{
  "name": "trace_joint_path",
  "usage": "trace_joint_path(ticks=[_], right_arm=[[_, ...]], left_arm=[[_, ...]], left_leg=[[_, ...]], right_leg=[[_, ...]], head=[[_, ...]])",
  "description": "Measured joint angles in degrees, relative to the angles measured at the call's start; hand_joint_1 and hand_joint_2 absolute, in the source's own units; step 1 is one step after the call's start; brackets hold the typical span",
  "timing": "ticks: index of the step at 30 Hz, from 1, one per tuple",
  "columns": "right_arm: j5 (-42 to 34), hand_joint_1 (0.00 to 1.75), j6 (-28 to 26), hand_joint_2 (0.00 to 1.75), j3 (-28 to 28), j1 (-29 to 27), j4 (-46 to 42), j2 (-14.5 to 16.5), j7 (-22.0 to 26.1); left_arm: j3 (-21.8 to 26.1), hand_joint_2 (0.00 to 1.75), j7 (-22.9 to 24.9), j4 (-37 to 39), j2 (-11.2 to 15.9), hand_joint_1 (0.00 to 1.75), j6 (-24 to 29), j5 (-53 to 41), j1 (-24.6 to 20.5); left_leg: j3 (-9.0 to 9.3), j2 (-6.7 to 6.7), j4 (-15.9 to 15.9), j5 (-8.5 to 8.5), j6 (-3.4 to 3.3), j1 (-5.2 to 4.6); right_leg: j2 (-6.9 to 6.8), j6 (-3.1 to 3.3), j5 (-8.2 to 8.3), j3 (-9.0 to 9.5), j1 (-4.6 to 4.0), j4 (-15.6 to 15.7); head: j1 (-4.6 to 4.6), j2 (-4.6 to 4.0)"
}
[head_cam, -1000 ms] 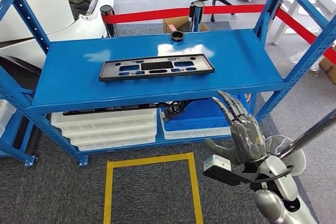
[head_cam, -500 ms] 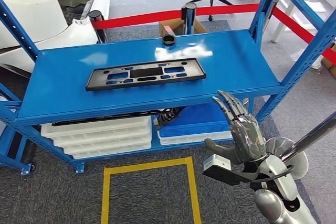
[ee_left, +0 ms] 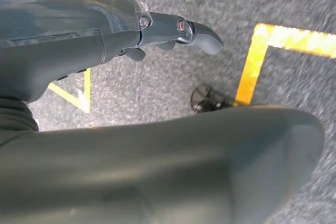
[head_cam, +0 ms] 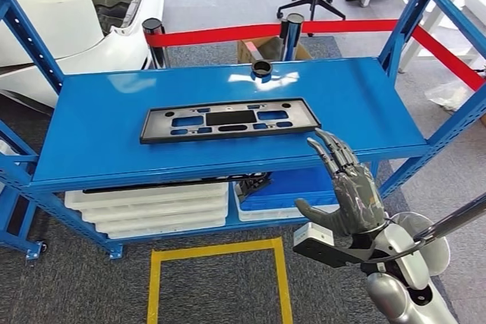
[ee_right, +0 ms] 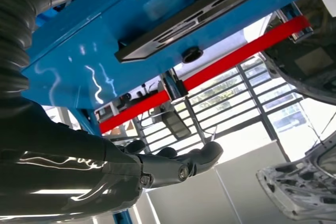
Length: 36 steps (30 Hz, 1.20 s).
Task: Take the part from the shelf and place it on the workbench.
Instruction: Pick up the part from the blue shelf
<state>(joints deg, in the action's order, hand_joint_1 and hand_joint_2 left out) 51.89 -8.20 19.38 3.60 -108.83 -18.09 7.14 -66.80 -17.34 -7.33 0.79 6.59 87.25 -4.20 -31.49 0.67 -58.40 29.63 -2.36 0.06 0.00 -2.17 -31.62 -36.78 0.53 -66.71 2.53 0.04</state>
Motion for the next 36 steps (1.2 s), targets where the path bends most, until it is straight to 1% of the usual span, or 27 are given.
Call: trace_joint_path(ticks=[1,2,3,4,7,8,9,11,12,13,14,16,17,18,20,22,23,24,26,27,28,29,31,32,34,35,36], right_arm=[[0.0,0.0,0.0,1.75,0.0,0.0,0.0,0.0,0.0],[0.0,0.0,-0.1,1.75,0.0,0.1,0.0,0.0,0.1],[0.0,0.0,-0.1,1.75,0.0,0.1,0.0,0.1,0.2],[0.0,0.0,-0.1,1.75,-0.1,0.1,0.1,0.1,0.2],[0.0,0.0,-0.2,1.75,-0.1,0.2,0.0,0.2,0.4],[0.0,0.0,-0.2,1.75,-0.1,0.2,0.0,0.3,0.5],[0.0,0.0,-0.2,1.75,-0.1,0.2,0.0,0.5,0.5],[0.0,0.0,-0.2,1.75,-0.1,0.2,0.0,0.6,0.6],[0.0,0.0,-0.2,1.75,0.0,0.1,0.0,0.7,0.6],[0.0,0.0,-0.2,1.75,0.0,0.1,0.0,0.8,0.6],[-0.1,0.0,-0.2,1.75,0.0,0.1,0.0,0.8,0.6],[-0.1,0.0,-0.2,1.75,0.0,0.1,0.1,1.0,0.6],[-0.1,0.0,-0.2,1.75,0.0,0.1,0.1,1.1,0.7],[-0.1,0.0,-0.2,1.75,0.0,0.2,0.1,1.1,0.7],[-0.2,0.0,-0.3,1.75,0.0,0.2,0.1,1.2,0.9],[-0.2,0.0,-0.4,1.75,0.0,0.2,0.1,1.2,1.0],[-0.2,0.0,-0.4,1.75,0.0,0.3,0.1,1.2,1.0],[-0.2,0.0,-0.4,1.75,0.0,0.3,0.1,1.2,1.0],[-0.2,0.0,-0.4,1.75,0.0,0.3,0.1,1.3,1.0],[-0.2,0.0,-0.4,1.75,0.0,0.2,0.1,1.3,1.0],[-0.2,0.0,-0.4,1.75,0.0,0.1,0.1,1.3,1.0],[-0.2,0.0,-0.4,1.75,0.0,0.1,0.2,1.3,1.0],[-0.2,0.0,-0.5,1.75,-0.1,0.0,0.2,1.3,1.0],[-0.3,0.0,-0.6,1.75,-0.2,0.0,0.2,1.4,1.0],[-0.3,0.0,-0.7,1.75,-0.5,-0.2,0.2,1.4,1.1],[-0.3,0.0,-0.8,1.75,-0.7,-0.4,0.2,1.4,1.1],[-0.3,0.0,-0.9,1.75,-0.8,-0.6,0.2,1.4,1.1]], left_arm=[[0.0,0.0,0.0,0.0,0.0,0.0,0.0,0.0,0.0],[0.0,0.0,0.0,0.0,-0.1,0.0,0.0,0.0,0.0],[-0.1,0.0,0.0,0.0,-0.1,0.0,0.0,0.0,-0.1],[-0.1,0.0,0.0,0.0,-0.1,0.0,0.0,0.0,0.0],[-0.1,0.0,0.0,0.0,-0.2,0.0,0.0,0.0,-0.1],[-0.1,0.0,0.0,0.0,-0.2,0.0,0.0,0.0,-0.2],[-0.1,0.0,0.0,0.0,-0.2,0.0,0.0,0.0,-0.3],[-0.1,0.0,0.0,0.0,-0.2,0.0,0.0,0.0,-0.4],[-0.1,0.0,0.0,0.0,-0.1,0.0,0.0,0.0,-0.3],[-0.1,0.0,0.0,0.0,-0.1,0.0,0.1,0.0,-0.2],[-0.1,0.0,0.0,0.1,-0.1,0.0,0.1,0.0,-0.1],[-0.1,0.0,0.0,0.1,-0.1,0.0,0.1,0.0,0.0],[-0.1,0.0,0.0,0.1,-0.1,0.0,0.1,0.0,-0.1],[-0.1,0.0,0.0,0.1,-0.1,0.0,0.1,0.0,-0.1],[-0.1,0.0,0.0,0.1,-0.1,0.0,0.1,0.0,-0.1],[-0.1,0.0,-0.1,0.1,0.0,0.0,0.2,0.0,0.0],[-0.1,0.0,-0.1,0.2,0.0,0.0,0.2,0.0,-0.1],[-0.1,0.0,-0.1,0.2,0.1,0.0,0.2,0.0,-0.1],[-0.1,0.0,-0.1,0.2,0.1,0.0,0.2,0.0,-0.2],[-0.1,0.0,-0.1,0.2,0.1,0.0,0.2,0.0,-0.1],[-0.1,0.0,-0.1,0.2,0.1,0.0,0.2,0.0,-0.1],[-0.1,0.0,-0.1,0.2,0.1,0.0,0.2,0.0,0.0],[-0.1,0.0,-0.1,0.2,0.1,0.0,0.2,0.0,0.0],[-0.1,0.0,-0.1,0.2,0.1,0.0,0.2,0.0,0.0],[-0.1,0.0,-0.1,0.2,0.1,0.0,0.3,0.0,0.0],[-0.1,0.0,-0.1,0.2,0.1,0.0,0.3,0.0,0.1],[-0.1,0.0,-0.1,0.2,0.1,0.0,0.3,0.0,0.1]], left_leg=[[0.57,0.05,0.1,0.38,0.06,-0.06],[0.87,0.08,0.2,0.66,0.21,-0.06],[1.05,0.09,0.3,0.9,0.49,0.0],[1.24,0.09,0.3,0.94,0.84,0.03],[1.57,-0.01,-0.6,1.52,1.84,0.05],[0.81,-0.03,-2.2,2.4,2.1,0.11],[-0.67,-0.07,-4.9,3.69,2.37,0.25],[-5.17,-0.08,-12.2,6.37,2.93,0.6],[-6.99,-0.09,-14.6,6.77,3.2,0.78],[-7.95,-0.1,-15.1,6.07,3.45,0.96],[-7.78,-0.11,-13.4,4.14,3.66,1.12],[-5.56,-0.18,-6.4,-0.83,3.99,1.35],[-4.53,-0.25,-3.3,-2.05,3.79,1.29],[-3.93,-0.31,-1.5,-2.65,3.37,1.18],[-3.62,-0.36,-0.7,-2.19,2.1,0.88],[-3.05,-0.33,-0.5,-2.33,1.24,0.94],[-2.67,-0.32,-0.3,-2.27,0.92,1.01],[-2.38,-0.31,-0.2,-2.14,0.65,1.05],[-2.04,-0.29,-0.1,-1.73,0.24,0.89],[-1.84,-0.27,-0.1,-1.49,0.13,0.77],[-1.55,-0.23,-0.1,-1.22,0.08,0.65],[-1.12,-0.18,-0.1,-0.92,0.07,0.53],[-0.12,-0.1,-0.1,-0.25,0.17,0.37],[0.21,-0.07,-0.1,0.01,0.31,0.32],[0.41,-0.04,-0.1,0.31,0.88,0.33],[0.45,-0.04,-0.1,0.36,1.21,0.3],[0.64,-0.07,0.0,0.41,1.17,0.28]], right_leg=[[-0.03,0.48,2.2,0.98,-0.21,3.4],[-0.04,1.0,3.33,1.74,-0.46,6.2],[-0.03,1.49,3.77,2.1,-0.7,7.6],[-0.01,1.88,3.46,2.23,-0.88,8.1],[0.03,2.65,3.77,3.55,-0.57,9.5],[-0.02,2.83,3.75,4.08,-0.37,9.8],[-0.1,2.98,3.62,4.46,-0.29,10.0],[-0.15,3.16,3.13,5.01,-0.22,10.0],[-0.12,3.12,2.8,5.36,-0.15,10.0],[-0.06,2.99,2.44,5.8,-0.04,10.0],[0.0,2.78,2.03,6.36,0.12,10.0],[0.06,2.14,1.09,7.68,0.43,10.0],[0.07,1.72,0.67,8.14,0.5,10.0],[0.07,1.27,0.28,8.45,0.49,10.0],[0.08,0.44,0.0,8.77,0.44,9.9],[0.04,-0.12,-0.26,8.81,0.52,8.9],[0.03,-0.3,-0.88,8.08,0.55,7.3],[0.02,-0.47,-2.05,6.58,0.58,4.4],[0.03,-0.66,-5.11,1.94,0.57,-3.1],[0.03,-0.68,-6.01,-0.2,0.57,-6.0],[0.03,-0.58,-5.76,-1.48,0.55,-7.1],[0.03,-0.4,-4.25,-1.65,0.5,-5.9],[0.0,0.32,0.93,0.5,0.24,1.3],[-0.06,0.75,2.38,1.58,-0.01,4.7],[-0.09,1.47,3.28,2.51,-0.49,8.1],[-0.07,1.64,3.13,2.66,-0.58,8.3],[0.02,1.56,3.61,2.89,-0.56,8.5]], head=[[0.07,0.0],[0.07,0.0],[0.06,0.0],[0.06,0.0],[-0.01,0.0],[0.0,0.0],[0.01,0.0],[0.01,0.0],[0.01,0.0],[0.01,0.0],[0.01,0.0],[0.01,0.0],[0.03,0.0],[0.03,0.0],[0.02,0.0],[-0.04,0.0],[-0.05,0.0],[-0.06,0.0],[-0.06,0.0],[-0.06,0.0],[-0.06,0.0],[-0.06,0.0],[-0.06,0.0],[-0.05,0.0],[-0.04,0.0],[-0.03,0.0],[-0.03,0.0]])
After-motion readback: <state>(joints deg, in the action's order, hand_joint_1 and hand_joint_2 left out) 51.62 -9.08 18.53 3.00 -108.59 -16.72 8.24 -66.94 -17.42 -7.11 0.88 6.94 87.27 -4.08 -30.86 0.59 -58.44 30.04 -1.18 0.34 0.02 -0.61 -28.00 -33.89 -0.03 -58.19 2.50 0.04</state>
